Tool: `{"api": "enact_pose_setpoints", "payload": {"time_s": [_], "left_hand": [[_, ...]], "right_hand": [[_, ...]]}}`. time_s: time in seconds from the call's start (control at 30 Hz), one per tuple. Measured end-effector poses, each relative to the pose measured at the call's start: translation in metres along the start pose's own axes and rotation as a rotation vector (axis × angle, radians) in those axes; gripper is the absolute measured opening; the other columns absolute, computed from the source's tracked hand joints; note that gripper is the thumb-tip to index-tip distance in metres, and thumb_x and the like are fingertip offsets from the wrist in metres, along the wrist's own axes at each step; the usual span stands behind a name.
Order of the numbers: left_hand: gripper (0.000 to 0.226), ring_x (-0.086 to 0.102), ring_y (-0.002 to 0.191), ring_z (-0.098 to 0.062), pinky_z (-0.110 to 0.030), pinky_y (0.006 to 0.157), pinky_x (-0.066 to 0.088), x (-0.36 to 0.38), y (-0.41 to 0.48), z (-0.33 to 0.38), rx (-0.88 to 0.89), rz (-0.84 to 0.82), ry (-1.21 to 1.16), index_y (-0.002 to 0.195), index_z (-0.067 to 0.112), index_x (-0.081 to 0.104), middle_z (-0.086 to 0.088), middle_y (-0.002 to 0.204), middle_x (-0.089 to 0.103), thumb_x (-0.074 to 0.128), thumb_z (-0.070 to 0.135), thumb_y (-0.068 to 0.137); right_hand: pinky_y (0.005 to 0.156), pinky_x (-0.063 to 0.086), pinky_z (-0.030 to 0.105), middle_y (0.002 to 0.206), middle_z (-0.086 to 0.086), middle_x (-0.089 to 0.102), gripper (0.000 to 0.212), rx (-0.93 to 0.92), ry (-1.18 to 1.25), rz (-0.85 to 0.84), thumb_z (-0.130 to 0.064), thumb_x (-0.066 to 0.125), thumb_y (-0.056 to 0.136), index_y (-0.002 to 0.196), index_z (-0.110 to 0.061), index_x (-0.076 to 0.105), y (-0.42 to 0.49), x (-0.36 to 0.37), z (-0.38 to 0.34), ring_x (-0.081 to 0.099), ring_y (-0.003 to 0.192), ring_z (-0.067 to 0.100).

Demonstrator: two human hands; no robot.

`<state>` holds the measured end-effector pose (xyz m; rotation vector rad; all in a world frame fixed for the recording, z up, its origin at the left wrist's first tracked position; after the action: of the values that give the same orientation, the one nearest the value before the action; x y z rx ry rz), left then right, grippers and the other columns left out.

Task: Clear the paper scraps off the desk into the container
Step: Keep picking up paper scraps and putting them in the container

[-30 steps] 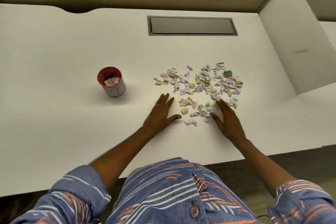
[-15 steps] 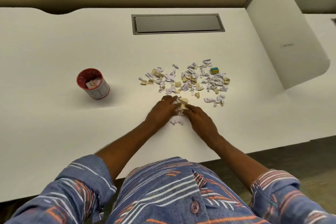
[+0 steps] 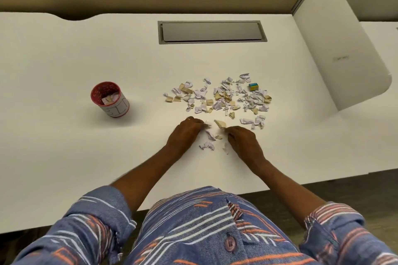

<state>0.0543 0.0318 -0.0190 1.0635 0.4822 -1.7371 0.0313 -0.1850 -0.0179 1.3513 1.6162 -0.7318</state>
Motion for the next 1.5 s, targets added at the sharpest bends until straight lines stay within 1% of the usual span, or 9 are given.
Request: {"api": "enact_pose_setpoints", "payload": {"time_s": [0.13, 0.27, 0.4, 0.53, 0.83, 1.07, 1.17, 1.33, 1.5], "left_hand": [[0.023, 0.067, 0.099, -0.02, -0.03, 0.088, 0.053, -0.017, 0.004, 0.0, -0.125, 0.143, -0.136, 0.109, 0.016, 0.075, -0.003, 0.108, 0.074, 0.062, 0.012, 0.091], [0.021, 0.069, 0.095, -0.011, -0.024, 0.089, 0.053, -0.052, 0.004, 0.001, -0.245, 0.262, -0.302, 0.106, 0.016, 0.077, 0.002, 0.102, 0.076, 0.068, 0.011, 0.088], [0.017, 0.07, 0.091, -0.003, -0.013, 0.082, 0.051, -0.11, -0.004, -0.011, -0.361, 0.418, -0.484, 0.1, 0.013, 0.079, 0.003, 0.098, 0.077, 0.073, 0.011, 0.084], [0.016, 0.071, 0.088, -0.004, -0.01, 0.081, 0.05, -0.177, -0.019, -0.049, -0.425, 0.516, -0.35, 0.099, 0.011, 0.079, 0.0, 0.096, 0.076, 0.074, 0.014, 0.084], [0.02, 0.069, 0.098, -0.029, -0.03, 0.084, 0.052, -0.254, -0.039, -0.128, -0.669, 0.109, 0.16, 0.103, 0.011, 0.078, -0.013, 0.105, 0.074, 0.069, 0.009, 0.085], [0.02, 0.068, 0.092, -0.033, -0.037, 0.076, 0.057, -0.247, -0.023, -0.135, -0.673, -0.124, 0.238, 0.096, 0.015, 0.079, -0.013, 0.106, 0.072, 0.075, 0.008, 0.077], [0.024, 0.067, 0.096, -0.031, -0.036, 0.075, 0.056, -0.247, -0.021, -0.136, -0.675, -0.131, 0.219, 0.098, 0.018, 0.079, -0.011, 0.108, 0.071, 0.074, 0.008, 0.076], [0.022, 0.068, 0.094, -0.028, -0.029, 0.066, 0.05, -0.252, -0.023, -0.139, -0.667, -0.067, 0.134, 0.098, 0.018, 0.078, -0.009, 0.104, 0.072, 0.073, 0.008, 0.078], [0.024, 0.071, 0.091, -0.026, -0.025, 0.069, 0.049, -0.258, -0.027, -0.144, -0.652, 0.046, 0.043, 0.102, 0.011, 0.077, -0.011, 0.1, 0.075, 0.068, 0.003, 0.081]], "right_hand": [[0.069, 0.047, 0.014, 0.083, 0.004, 0.077, 0.018, 0.31, 0.289, 0.083, -0.01, 0.072, 0.086, 0.102, -0.012, 0.08, 0.007, -0.011, 0.008, 0.069, 0.074, 0.011], [0.076, 0.06, 0.035, 0.083, 0.004, 0.078, 0.014, 0.576, 0.67, 0.024, -0.014, 0.076, 0.084, 0.096, -0.02, 0.08, 0.009, -0.006, 0.022, 0.073, 0.075, 0.017], [0.065, 0.056, 0.023, 0.09, 0.014, 0.076, 0.016, 0.634, 0.873, 0.03, -0.007, 0.078, 0.085, 0.101, -0.009, 0.078, 0.007, -0.007, 0.018, 0.07, 0.071, 0.015], [0.063, 0.057, 0.02, 0.09, 0.012, 0.076, 0.021, 0.651, 0.901, 0.031, -0.008, 0.078, 0.085, 0.105, -0.004, 0.077, 0.008, -0.002, 0.018, 0.07, 0.072, 0.015], [0.08, 0.061, 0.031, 0.097, 0.013, 0.076, 0.019, 0.654, 0.91, 0.009, -0.007, 0.076, 0.086, 0.105, -0.006, 0.077, 0.021, 0.008, -0.006, 0.07, 0.082, 0.019], [0.074, 0.059, 0.027, 0.096, 0.015, 0.077, 0.023, 0.627, 0.954, -0.003, -0.017, 0.084, 0.08, 0.101, -0.007, 0.078, 0.044, 0.002, -0.048, 0.071, 0.083, 0.02], [0.071, 0.058, 0.024, 0.096, 0.02, 0.076, 0.026, 0.578, 0.99, -0.03, -0.017, 0.084, 0.08, 0.102, -0.005, 0.077, 0.06, -0.002, -0.078, 0.072, 0.084, 0.024], [0.092, 0.059, 0.043, 0.093, 0.023, 0.074, 0.026, 0.465, 1.073, -0.155, -0.011, 0.084, 0.079, 0.101, 0.0, 0.076, 0.101, 0.007, -0.144, 0.07, 0.081, 0.024], [0.082, 0.062, 0.033, 0.087, 0.023, 0.072, 0.028, 0.334, 1.021, -0.31, -0.007, 0.083, 0.078, 0.099, 0.009, 0.073, 0.149, 0.023, -0.226, 0.068, 0.076, 0.02]]}}
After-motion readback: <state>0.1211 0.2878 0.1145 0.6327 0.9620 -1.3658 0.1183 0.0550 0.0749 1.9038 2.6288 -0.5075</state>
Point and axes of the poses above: each hand's wrist, its own y-axis towards the middle knuckle, its own x-axis out of the palm, z = x × y, the point moved 4 cm from there along y, towards the middle knuckle
